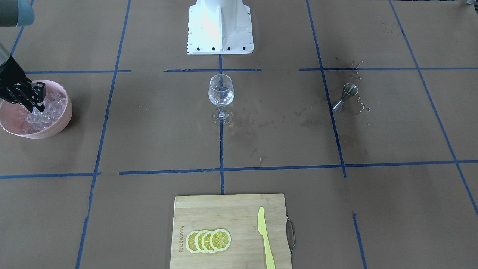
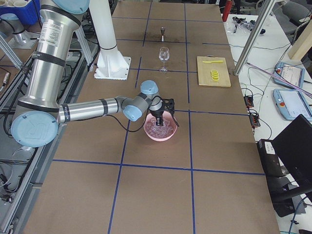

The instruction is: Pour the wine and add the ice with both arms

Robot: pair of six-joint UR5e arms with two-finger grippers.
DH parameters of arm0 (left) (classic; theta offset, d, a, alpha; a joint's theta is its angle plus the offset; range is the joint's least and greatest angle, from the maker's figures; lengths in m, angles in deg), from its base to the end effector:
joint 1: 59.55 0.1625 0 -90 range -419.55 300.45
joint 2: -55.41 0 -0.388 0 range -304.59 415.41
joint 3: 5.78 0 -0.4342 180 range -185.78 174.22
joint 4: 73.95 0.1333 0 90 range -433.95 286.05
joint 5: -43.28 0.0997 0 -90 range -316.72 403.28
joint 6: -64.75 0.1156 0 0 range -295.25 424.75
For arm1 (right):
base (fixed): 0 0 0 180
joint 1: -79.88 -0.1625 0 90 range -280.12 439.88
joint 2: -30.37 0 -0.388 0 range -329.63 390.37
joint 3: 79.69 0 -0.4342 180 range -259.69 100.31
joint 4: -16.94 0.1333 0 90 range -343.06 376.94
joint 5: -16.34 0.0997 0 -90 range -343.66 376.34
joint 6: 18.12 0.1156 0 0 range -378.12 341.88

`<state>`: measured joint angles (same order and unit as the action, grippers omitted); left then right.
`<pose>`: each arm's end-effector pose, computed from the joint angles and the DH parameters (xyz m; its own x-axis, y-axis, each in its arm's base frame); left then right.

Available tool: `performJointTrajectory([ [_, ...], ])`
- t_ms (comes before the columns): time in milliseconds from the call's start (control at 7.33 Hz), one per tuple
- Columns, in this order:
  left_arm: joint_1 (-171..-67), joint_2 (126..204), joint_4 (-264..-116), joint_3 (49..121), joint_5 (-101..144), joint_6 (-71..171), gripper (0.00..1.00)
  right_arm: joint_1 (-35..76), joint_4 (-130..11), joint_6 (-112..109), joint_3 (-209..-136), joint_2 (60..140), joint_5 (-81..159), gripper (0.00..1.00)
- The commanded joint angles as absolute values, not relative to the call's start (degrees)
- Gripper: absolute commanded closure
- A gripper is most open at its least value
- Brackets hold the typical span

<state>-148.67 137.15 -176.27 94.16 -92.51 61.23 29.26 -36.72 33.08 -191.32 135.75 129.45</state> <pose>-0.0428 -0.4952 0.5878 0.6941 0.1242 -0.7090 0.0278 0.9797 0.1988 -0.2328 -0.4222 0.5001 0.7039 -0.0508 0.7085 -0.1300 0.9714 0.1989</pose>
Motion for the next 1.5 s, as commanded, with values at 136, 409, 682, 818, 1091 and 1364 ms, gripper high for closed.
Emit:
performJointTrajectory([
  [136, -148.7, 137.2, -176.6, 93.8, -92.2, 61.2, 0.0, 27.0, -44.2, 33.1, -200.0, 132.2, 132.6, 1.0],
  [409, -148.7, 136.9, -175.9, 93.6, -92.0, 61.3, 0.0, 28.5, -56.2, 33.7, -201.5, 121.2, 132.5, 1.0],
  [682, -147.7, 136.6, -174.9, 94.9, -92.0, 61.3, 0.0, 31.0, -70.2, 35.6, -203.7, 109.7, 132.3, 1.0],
  [818, -147.7, 136.4, -174.2, 95.1, -92.0, 61.4, 0.0, 35.1, -77.2, 40.8, -203.9, 101.6, 130.6, 1.0],
  [1091, -148.1, 136.5, -174.1, 95.5, -92.0, 62.0, 0.0, 46.9, -88.4, 50.2, -203.3, 88.3, 119.8, 1.0],
  [1364, -148.1, 136.5, -174.2, 95.5, -92.0, 62.0, 0.0, 50.4, -90.5, 56.0, -200.0, 79.1, 116.6, 1.0],
])
